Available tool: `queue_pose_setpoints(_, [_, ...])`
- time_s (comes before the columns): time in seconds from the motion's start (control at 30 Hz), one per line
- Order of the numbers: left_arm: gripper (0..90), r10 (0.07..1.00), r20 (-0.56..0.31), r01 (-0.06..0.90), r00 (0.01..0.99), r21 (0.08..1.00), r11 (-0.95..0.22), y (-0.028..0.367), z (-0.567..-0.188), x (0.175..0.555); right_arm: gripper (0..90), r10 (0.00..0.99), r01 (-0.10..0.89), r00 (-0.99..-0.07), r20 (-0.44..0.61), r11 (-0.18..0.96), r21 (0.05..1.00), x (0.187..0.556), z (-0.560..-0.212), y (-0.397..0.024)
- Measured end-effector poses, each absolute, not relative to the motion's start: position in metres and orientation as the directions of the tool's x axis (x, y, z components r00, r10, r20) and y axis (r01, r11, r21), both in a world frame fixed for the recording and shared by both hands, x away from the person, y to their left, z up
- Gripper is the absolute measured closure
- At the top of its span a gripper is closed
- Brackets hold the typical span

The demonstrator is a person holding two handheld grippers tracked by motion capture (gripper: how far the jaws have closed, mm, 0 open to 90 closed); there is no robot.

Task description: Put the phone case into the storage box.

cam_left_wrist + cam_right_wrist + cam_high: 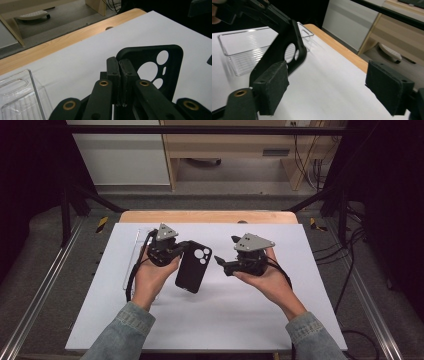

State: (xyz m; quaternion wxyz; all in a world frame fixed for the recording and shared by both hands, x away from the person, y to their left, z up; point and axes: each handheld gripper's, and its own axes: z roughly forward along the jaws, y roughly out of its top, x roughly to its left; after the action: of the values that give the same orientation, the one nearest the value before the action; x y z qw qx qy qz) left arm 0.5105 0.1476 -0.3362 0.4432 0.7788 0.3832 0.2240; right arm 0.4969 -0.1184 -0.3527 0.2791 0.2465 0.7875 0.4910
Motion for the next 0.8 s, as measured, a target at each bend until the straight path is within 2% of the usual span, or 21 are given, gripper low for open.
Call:
queue_pose_setpoints(0.3, [87.3,0.804,0.001,0.377,0.594,0.883,-0.279,0.155,-0.326,0.509,10.8,0.719,0.127,-0.67,-0.185,0.356,0.926,0.486,-0.367,-0.143])
queue_pose_setpoints(0.53, [87.3,0.809,0.008,0.364,0.588,0.89,-0.273,0.158,-0.319,0.51,9.9,0.76,0.159,-0.637,-0.131,0.295,0.942,0.474,-0.383,-0.17])
queue_pose_setpoints(0.8, [87.3,0.822,0.011,0.349,0.57,0.902,-0.254,0.162,-0.311,0.512,14.6,0.793,0.117,-0.6,-0.107,0.219,0.969,0.458,-0.4,-0.198])
